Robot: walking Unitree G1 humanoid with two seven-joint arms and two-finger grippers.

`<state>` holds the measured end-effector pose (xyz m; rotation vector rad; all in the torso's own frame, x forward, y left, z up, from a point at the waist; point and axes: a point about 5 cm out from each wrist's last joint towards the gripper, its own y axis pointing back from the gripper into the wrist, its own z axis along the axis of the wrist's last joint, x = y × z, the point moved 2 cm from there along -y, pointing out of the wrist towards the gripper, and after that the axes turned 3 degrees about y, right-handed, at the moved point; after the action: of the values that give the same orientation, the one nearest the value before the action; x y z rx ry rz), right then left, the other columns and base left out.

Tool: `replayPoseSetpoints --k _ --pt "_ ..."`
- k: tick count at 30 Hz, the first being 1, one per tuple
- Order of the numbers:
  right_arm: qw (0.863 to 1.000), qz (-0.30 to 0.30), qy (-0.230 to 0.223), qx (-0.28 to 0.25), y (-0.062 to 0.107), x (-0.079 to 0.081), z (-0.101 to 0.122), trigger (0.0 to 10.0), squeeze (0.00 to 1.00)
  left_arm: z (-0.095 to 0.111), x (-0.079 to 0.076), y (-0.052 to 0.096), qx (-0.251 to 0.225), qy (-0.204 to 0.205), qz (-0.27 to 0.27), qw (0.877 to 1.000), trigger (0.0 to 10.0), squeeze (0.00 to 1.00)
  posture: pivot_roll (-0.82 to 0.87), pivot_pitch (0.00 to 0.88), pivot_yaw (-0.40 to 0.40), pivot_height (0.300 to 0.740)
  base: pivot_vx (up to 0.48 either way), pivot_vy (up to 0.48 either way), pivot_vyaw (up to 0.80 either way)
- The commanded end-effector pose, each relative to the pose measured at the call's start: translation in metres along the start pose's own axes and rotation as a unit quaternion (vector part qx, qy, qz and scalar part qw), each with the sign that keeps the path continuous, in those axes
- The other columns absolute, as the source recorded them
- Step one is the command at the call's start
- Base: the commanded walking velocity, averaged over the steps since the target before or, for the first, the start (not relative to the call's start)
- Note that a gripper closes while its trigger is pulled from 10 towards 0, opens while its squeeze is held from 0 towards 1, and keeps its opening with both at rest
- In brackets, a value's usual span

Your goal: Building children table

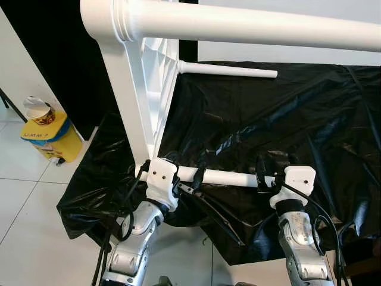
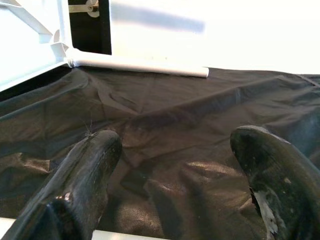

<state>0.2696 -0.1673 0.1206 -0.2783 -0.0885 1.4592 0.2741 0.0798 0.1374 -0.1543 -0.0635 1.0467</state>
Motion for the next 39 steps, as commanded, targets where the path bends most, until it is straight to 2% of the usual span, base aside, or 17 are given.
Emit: replayPoseSetpoints --k 1,3,5,6,8,10,11,12,13,14,16,19,24,29,39 --pt "0.999 0.0 0.026 -0.022 0.002 0.0 0.007 10.0 0.0 -0.001 0.004 0.002 -0.004 -0.001 0.024 1.0 10.0 0.0 0.01 0.0 0.001 0.74 0.0 0.0 0.0" --pt "0.999 0.0 0.04 -0.033 0.002 0.0 0.011 10.0 0.0 0.0 0.003 0.002 -0.006 0.0 0.022 1.0 10.0 0.0 0.01 0.0 0.001 0.74 0.0 0.0 0.0" --pt "0.99 0.012 0.098 -0.103 0.0 0.004 0.036 10.0 0.0 0.0 -0.003 0.004 -0.007 -0.01 -0.007 1.0 10.0 0.0 0.01 0.0 0.003 0.74 0.0 0.0 0.0" --pt "0.99 0.012 0.098 -0.103 0.0 0.004 0.036 10.0 0.0 0.0 -0.003 0.004 -0.007 -0.01 -0.007 1.0 10.0 0.0 0.01 0.0 0.003 0.74 0.0 0.0 0.0" --pt "0.981 0.028 0.123 -0.145 0.0 0.01 0.051 10.0 0.0 0.001 -0.005 0.005 -0.008 -0.015 -0.025 1.0 10.0 0.0 0.01 0.0 0.004 0.74 0.0 0.0 0.0" --pt "0.979 0.034 0.127 -0.154 -0.001 0.011 0.054 10.0 0.0 0.001 -0.003 0.005 -0.01 -0.017 -0.026 0.999 10.0 0.0 0.01 0.0 0.004 0.74 0.0 0.0 0.0" --pt "0.987 0.015 0.098 -0.124 -0.002 0.005 0.046 10.0 0.0 0.001 -0.001 0.004 -0.01 -0.017 -0.023 1.0 10.0 0.0 0.01 0.0 0.003 0.74 0.0 0.0 0.0" --pt "0.987 0.015 0.098 -0.124 -0.002 0.005 0.046 10.0 0.0 0.001 -0.001 0.004 -0.01 -0.017 -0.023 1.0 10.0 0.0 0.01 0.0 0.003 0.74 0.0 0.0 0.0" --pt "0.996 -0.015 0.051 -0.071 -0.003 -0.004 0.028 10.0 0.0 0.001 0.001 0.003 -0.011 -0.014 -0.016 1.0 10.0 0.0 0.01 0.0 0.005 0.74 0.0 0.0 0.0" --pt "0.996 -0.015 0.051 -0.071 -0.003 -0.004 0.028 10.0 0.0 0.001 0.001 0.003 -0.011 -0.014 -0.016 1.0 10.0 0.0 0.01 0.0 0.005 0.74 0.0 0.0 0.0" --pt "0.999 -0.036 0.011 -0.031 -0.002 -0.012 0.014 10.0 0.0 0.0 0.001 0.002 -0.011 -0.005 -0.008 1.0 10.0 0.0 0.0 0.0 0.006 0.74 0.0 0.0 0.0" --pt "0.999 -0.044 -0.012 -0.011 -0.001 -0.013 0.007 10.0 0.0 0.0 0.001 0.0 -0.013 0.009 -0.001 1.0 10.0 0.0 0.0 0.0 0.006 0.74 0.0 0.0 0.0" --pt "0.999 -0.038 -0.024 0.0 -0.001 -0.01 0.004 10.0 0.0 0.003 0.002 -0.002 -0.02 0.034 0.014 0.999 10.0 0.0 0.0 0.0 0.008 0.74 0.0 0.0 0.0" --pt "0.998 0.014 -0.053 0.018 0.002 0.009 -0.001 10.0 0.0 0.002 0.009 -0.003 -0.024 0.06 0.041 0.997 10.0 0.0 0.0 0.006 0.004 0.74 0.0 0.0 0.0" --pt "0.998 0.024 -0.049 0.026 0.002 0.006 -0.004 10.0 0.0 0.001 0.008 -0.002 -0.02 0.067 0.045 0.997 10.0 0.0 0.0 0.011 -0.004 0.74 0.0 0.0 0.0"
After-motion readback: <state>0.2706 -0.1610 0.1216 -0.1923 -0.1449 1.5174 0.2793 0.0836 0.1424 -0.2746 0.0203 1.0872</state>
